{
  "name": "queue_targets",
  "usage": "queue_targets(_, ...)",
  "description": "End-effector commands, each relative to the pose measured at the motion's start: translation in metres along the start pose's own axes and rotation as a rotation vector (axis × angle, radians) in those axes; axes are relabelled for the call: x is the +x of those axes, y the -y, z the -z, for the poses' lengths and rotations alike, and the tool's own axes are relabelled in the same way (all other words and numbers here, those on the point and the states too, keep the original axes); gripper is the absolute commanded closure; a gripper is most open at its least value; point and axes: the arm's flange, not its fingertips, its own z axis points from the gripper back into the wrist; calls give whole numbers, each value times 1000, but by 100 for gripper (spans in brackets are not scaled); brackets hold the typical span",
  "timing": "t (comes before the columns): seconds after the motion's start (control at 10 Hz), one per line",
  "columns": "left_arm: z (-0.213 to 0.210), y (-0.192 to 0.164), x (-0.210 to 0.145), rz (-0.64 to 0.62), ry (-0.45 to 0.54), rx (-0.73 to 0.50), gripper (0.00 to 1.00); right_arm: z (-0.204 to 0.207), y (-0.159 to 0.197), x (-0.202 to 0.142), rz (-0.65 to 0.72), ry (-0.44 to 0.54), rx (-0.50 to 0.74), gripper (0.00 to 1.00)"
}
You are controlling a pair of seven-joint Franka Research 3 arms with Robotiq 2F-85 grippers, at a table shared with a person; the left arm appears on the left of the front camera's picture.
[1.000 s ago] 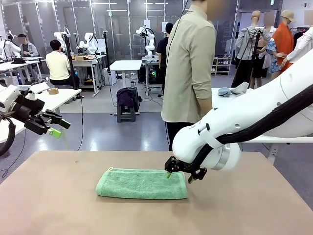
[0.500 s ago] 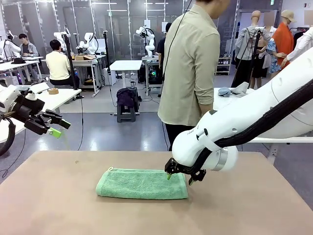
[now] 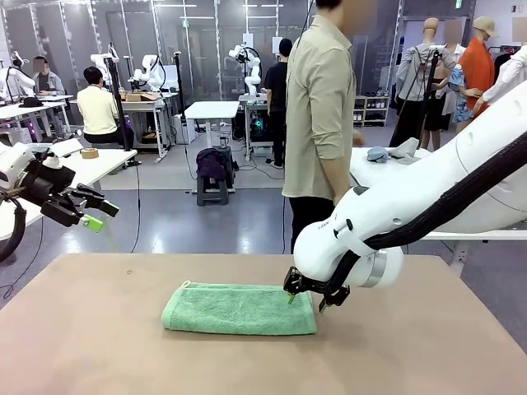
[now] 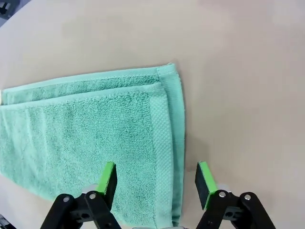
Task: Fold the towels and place them in the basket.
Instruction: When a person lays out a Towel with hook on the table, fold it in half twice.
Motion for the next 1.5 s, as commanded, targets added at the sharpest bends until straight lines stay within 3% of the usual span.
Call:
queue_targets(0.0,-1,-1,3,-17,-9,-1,0,4,-9,5,43,13,-33,20)
queue_targets(0.1,-1,-1,3,-17,-9,-1,0,6,-7,5,45,3,-26,24)
queue_targets(0.2,-1,-1,3,-17,-9,-1,0,8,-7,6,52,-11,-23,39)
queue_targets(0.3,-1,-1,3,-17,-9,-1,0,10,-7,5,51,-13,-18,44)
queue_targets(0.6,-1,-1,3,-17,-9,-1,0,10,-9,6,55,-11,-34,44)
queue_targets(0.8,-1,-1,3,-17,-9,-1,0,10,-8,6,56,-2,-49,62)
queue_targets(1.1,-1,-1,3,-17,-9,-1,0,11,-9,6,53,-3,-62,62)
queue_targets(1.2,-1,-1,3,-17,-9,-1,0,11,-9,6,51,-3,-65,78)
queue_targets(1.3,-1,-1,3,-17,-9,-1,0,11,-10,6,52,-10,-64,80)
queue_targets(1.4,-1,-1,3,-17,-9,-1,0,11,-10,6,54,-15,-66,96)
